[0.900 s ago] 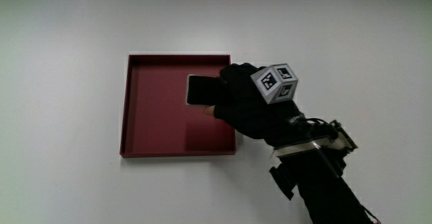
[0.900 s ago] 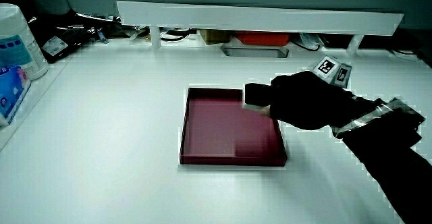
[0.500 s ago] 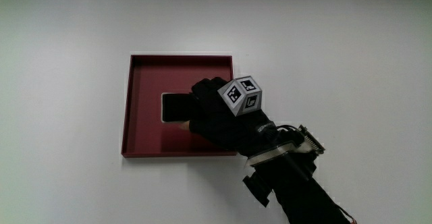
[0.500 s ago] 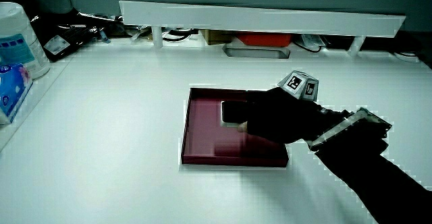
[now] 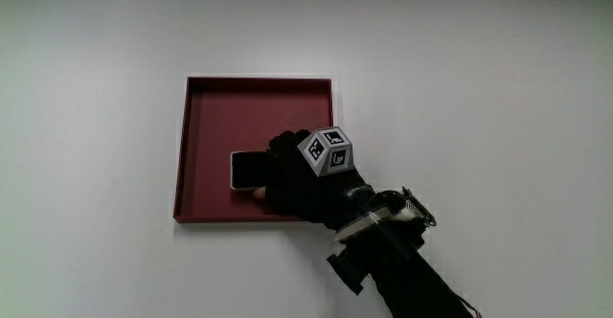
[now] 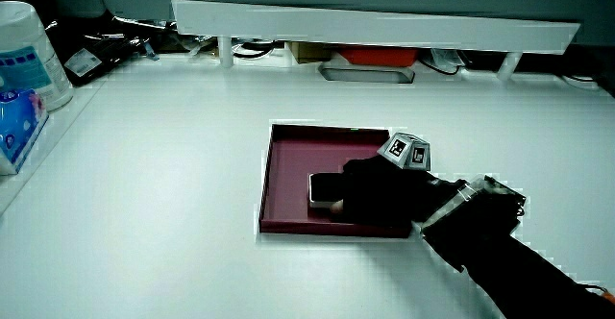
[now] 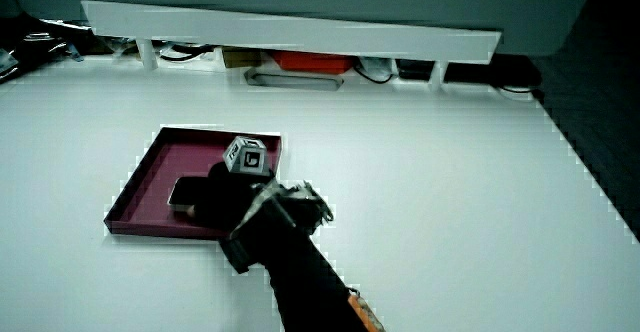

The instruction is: Place eraser

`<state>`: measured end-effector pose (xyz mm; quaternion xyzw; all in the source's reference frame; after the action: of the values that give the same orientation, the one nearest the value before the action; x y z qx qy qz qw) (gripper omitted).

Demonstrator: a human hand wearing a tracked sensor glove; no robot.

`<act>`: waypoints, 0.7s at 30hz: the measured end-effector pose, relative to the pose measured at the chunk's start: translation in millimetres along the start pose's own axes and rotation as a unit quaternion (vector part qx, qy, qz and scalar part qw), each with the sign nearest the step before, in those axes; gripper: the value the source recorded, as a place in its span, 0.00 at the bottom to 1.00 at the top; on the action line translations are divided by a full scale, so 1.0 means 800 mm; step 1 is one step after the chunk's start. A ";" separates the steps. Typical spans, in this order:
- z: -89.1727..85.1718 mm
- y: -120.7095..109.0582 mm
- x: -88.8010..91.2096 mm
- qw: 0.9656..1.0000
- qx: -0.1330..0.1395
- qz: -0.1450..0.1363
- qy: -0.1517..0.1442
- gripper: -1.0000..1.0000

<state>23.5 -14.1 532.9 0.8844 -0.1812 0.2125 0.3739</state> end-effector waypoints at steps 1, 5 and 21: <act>0.002 -0.002 -0.002 1.000 -0.002 0.002 0.005 0.50; 0.001 -0.002 0.002 1.000 0.002 0.001 0.014 0.47; -0.003 -0.003 0.014 0.999 0.004 0.009 0.046 0.19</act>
<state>33.2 -12.4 538.4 0.8736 -0.1706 0.2570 0.3765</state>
